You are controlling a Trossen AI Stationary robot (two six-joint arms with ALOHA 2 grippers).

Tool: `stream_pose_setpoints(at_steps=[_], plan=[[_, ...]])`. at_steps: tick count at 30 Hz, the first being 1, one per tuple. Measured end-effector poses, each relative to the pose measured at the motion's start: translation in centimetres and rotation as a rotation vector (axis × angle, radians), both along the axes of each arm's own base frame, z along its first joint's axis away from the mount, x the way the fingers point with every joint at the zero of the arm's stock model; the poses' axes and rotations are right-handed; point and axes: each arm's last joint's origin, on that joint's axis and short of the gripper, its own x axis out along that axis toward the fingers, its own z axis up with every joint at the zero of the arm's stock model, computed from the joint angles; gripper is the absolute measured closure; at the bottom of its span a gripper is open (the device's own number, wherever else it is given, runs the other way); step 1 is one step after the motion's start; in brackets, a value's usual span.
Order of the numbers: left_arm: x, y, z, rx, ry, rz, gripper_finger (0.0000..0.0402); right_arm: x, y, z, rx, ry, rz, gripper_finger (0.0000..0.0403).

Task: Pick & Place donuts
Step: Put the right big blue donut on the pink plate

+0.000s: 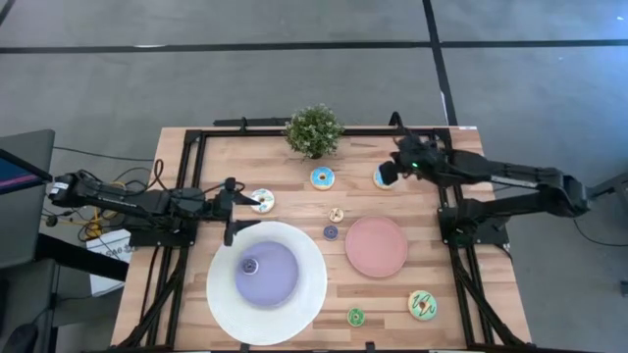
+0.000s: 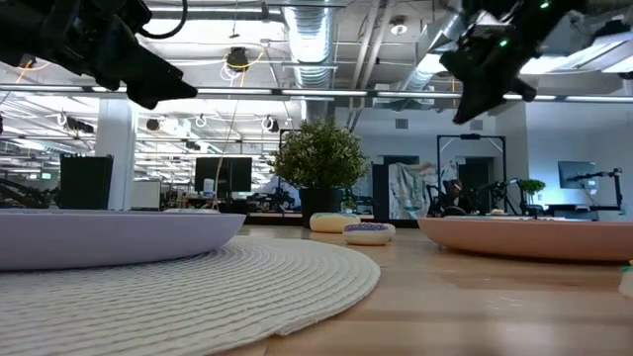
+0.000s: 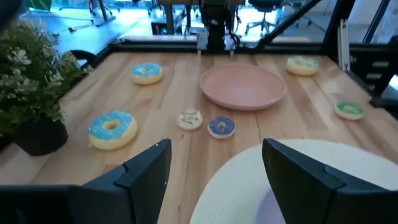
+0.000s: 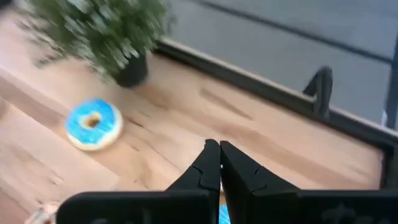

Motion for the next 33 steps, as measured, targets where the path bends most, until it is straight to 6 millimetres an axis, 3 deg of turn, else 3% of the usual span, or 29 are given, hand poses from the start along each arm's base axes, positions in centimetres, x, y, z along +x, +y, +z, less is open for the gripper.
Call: stream_pose_setpoints(at_steps=[11, 21, 29, 33], plan=[[-0.2, 0.0, -0.7, -0.001, 0.075, 0.000, 0.0156, 1.9, -4.3, -3.6, 0.202, 0.162, -0.116, 0.0293], [-0.5, 0.1, -1.5, -0.027, 0.159, 0.014, 0.0156, 2.8, -6.2, -7.6, 0.382, 0.278, -0.164, 0.0208], [-0.4, 0.0, -1.4, -0.034, 0.148, 0.015, 0.0156, 2.6, -7.0, -10.8, 0.442, 0.403, -0.202, 0.0181], [-0.4, 0.0, -1.4, -0.053, 0.147, 0.021, 0.0156, 2.2, -7.6, -11.6, 0.447, 0.381, -0.226, 0.0182]])
